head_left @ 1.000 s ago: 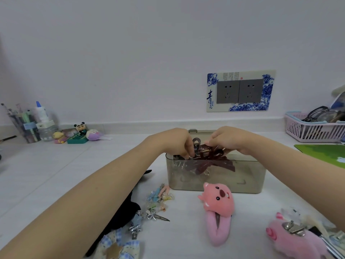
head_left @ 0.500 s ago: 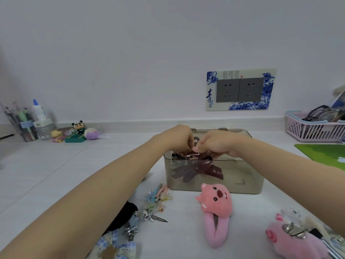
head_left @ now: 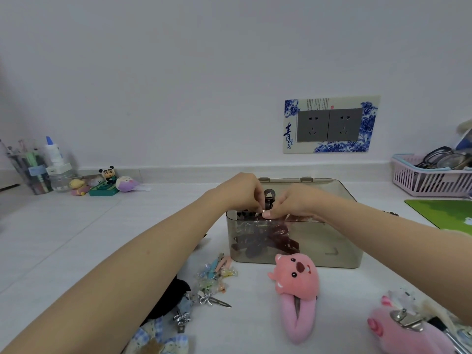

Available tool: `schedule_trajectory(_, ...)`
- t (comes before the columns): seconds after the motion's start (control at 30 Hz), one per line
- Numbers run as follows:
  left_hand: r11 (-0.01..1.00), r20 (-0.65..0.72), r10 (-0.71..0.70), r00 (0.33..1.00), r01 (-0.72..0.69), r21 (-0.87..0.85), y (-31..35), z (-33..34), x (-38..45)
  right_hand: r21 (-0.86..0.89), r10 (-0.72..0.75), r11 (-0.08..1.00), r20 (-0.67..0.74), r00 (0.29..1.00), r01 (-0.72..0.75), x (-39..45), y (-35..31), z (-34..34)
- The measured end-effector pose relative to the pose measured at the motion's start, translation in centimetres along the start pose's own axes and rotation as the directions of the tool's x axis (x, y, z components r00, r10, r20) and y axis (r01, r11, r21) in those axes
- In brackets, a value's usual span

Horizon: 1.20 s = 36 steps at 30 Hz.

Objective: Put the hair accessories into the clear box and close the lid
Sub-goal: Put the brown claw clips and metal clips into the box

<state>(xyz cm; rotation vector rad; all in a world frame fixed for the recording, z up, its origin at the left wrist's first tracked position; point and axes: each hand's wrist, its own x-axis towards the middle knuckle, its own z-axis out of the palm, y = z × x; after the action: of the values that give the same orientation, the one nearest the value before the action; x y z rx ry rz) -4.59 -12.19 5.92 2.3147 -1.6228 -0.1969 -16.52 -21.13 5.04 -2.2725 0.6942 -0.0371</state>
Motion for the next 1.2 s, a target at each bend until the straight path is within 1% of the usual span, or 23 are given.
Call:
schedule_trajectory(0.13,0.999,-0.05,0.015,0.999,-0.018,-0.05,-0.2,0.1,-0.3,0.096,0.049,0.994,0.086,0.995,-0.057,0.4,0.3,0.1)
schedule_trajectory(0.23,0.992,-0.14,0.022,0.99,-0.04,-0.123,-0.4,-0.1,-1.0,0.111,0.032,0.993,0.12,0.992,-0.046,0.4,0.7,-0.2)
schedule_trajectory(0.27,0.987,-0.147,0.022,0.989,-0.045,-0.154,-0.4,-0.1,-1.4,0.106,0.021,0.994,0.123,0.992,-0.035,0.3,0.9,-0.3)
schedule_trajectory(0.33,0.98,-0.095,0.029,0.995,-0.047,-0.193,-0.5,-0.2,-2.3,0.061,-0.003,0.998,0.085,0.996,-0.003,0.0,1.2,-0.5)
schedule_trajectory(0.4,0.981,-0.039,0.022,0.999,-0.029,-0.191,-0.7,0.0,-3.0,0.034,-0.016,0.999,0.044,0.999,0.014,-0.1,1.4,-0.6)
schedule_trajectory(0.43,0.984,-0.038,0.006,0.999,-0.013,-0.178,-0.9,0.2,-3.1,0.039,-0.012,0.999,0.043,0.999,0.01,-0.1,1.5,-0.7)
schedule_trajectory(0.57,0.983,-0.055,-0.042,0.998,0.031,-0.179,-1.6,0.5,-3.0,0.056,0.026,0.998,0.131,0.991,-0.034,0.0,1.4,-0.3)
schedule_trajectory(0.67,0.984,-0.037,-0.049,0.998,0.042,-0.172,-1.7,0.3,-2.8,0.087,0.031,0.995,0.133,0.991,-0.043,0.0,1.3,0.0)
schedule_trajectory(0.8,0.985,-0.026,-0.044,0.999,0.04,-0.166,-1.3,0.2,-2.6,0.065,0.05,0.996,0.175,0.983,-0.062,-0.3,1.2,-0.6)
schedule_trajectory(0.83,0.987,-0.047,-0.045,0.998,0.037,-0.158,-1.0,0.2,-2.5,0.06,0.054,0.996,0.155,0.986,-0.064,-0.4,1.1,-0.9)
schedule_trajectory(0.9,0.994,-0.094,-0.055,0.994,0.045,-0.1,-0.4,0.2,-2.1,0.054,0.05,0.997,0.045,0.998,-0.052,-0.2,0.9,-1.3)
schedule_trajectory(0.97,0.997,-0.06,-0.066,0.996,0.063,-0.049,0.2,0.2,-1.7,0.043,0.059,0.998,-0.096,0.994,-0.055,0.5,0.6,-1.4)
schedule_trajectory(1.0,0.997,-0.02,-0.07,0.997,0.069,-0.031,0.4,0.2,-1.5,0.018,0.07,0.997,-0.134,0.988,-0.069,0.9,0.5,-1.3)
schedule_trajectory(1.03,0.997,0.017,-0.074,0.997,0.074,0.007,0.4,0.4,-1.1,-0.019,0.087,0.996,-0.144,0.986,-0.091,1.2,0.4,-1.2)
schedule_trajectory(1.1,0.989,0.065,-0.097,0.993,0.088,0.122,0.6,0.5,-0.5,-0.062,0.124,0.989,-0.12,0.985,-0.132,1.8,0.3,-1.0)
schedule_trajectory(1.2,0.964,0.094,-0.106,0.99,0.079,0.254,1.0,0.7,0.0,-0.015,0.146,0.989,-0.035,0.989,-0.147,2.5,0.8,-0.8)
